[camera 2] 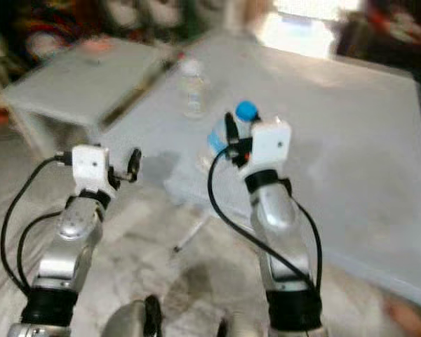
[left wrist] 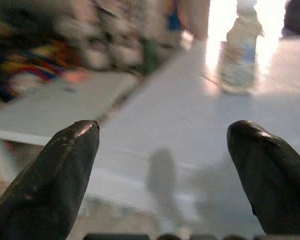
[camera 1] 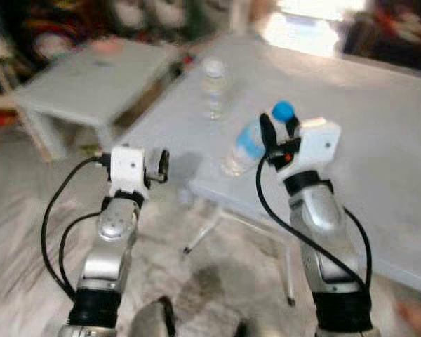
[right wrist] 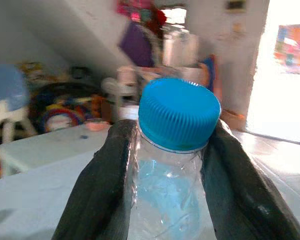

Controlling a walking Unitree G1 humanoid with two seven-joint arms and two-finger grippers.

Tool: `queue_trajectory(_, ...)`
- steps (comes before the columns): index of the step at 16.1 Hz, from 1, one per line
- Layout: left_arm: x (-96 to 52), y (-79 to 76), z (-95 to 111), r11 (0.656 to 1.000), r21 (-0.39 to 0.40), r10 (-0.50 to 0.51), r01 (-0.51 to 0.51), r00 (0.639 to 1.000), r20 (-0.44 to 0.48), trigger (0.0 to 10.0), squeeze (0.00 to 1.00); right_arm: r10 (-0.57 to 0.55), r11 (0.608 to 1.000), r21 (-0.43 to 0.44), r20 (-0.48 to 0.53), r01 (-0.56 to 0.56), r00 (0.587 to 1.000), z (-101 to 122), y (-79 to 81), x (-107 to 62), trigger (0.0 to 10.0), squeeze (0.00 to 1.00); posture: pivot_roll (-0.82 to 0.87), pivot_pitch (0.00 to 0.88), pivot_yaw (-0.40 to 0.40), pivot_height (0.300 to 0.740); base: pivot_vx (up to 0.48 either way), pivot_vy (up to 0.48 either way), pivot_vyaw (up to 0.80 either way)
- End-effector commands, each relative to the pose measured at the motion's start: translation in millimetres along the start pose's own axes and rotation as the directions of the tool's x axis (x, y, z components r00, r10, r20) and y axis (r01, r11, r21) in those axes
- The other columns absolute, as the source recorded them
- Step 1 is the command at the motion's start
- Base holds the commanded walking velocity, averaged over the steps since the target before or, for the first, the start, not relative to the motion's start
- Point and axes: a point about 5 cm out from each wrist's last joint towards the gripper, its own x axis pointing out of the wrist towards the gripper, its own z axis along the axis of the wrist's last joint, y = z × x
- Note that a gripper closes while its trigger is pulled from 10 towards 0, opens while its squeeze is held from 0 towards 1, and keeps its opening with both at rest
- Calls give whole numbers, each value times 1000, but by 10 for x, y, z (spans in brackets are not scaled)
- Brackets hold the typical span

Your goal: Restocking fridge

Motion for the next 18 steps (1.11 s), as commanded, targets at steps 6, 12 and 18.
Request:
queue_trajectory(6, -53, 10, -143, 1000, 3, 24, -24, 999, -37, 10000, 0, 3, 999, 36, -167, 3, 986, -329, -22, -100, 10000, 0, -70, 7, 18, 740, -286, 0, 0)
queue_trajectory(12, -124, 17, -241, 999, 4, 40, -40, 997, -60, 10000, 0, 36, 998, 58, -191, -25, 981, -407, 30, -138, 10000, 0, -76, 0, 12, 740, -133, 0, 0)
queue_trajectory(18, -193, 31, -285, 999, 9, 52, -52, 997, -65, 10000, 0, 19, 999, 40, -228, -10, 974, -492, -8, -226, 10000, 0, -79, 12, 14, 740, -45, 0, 0)
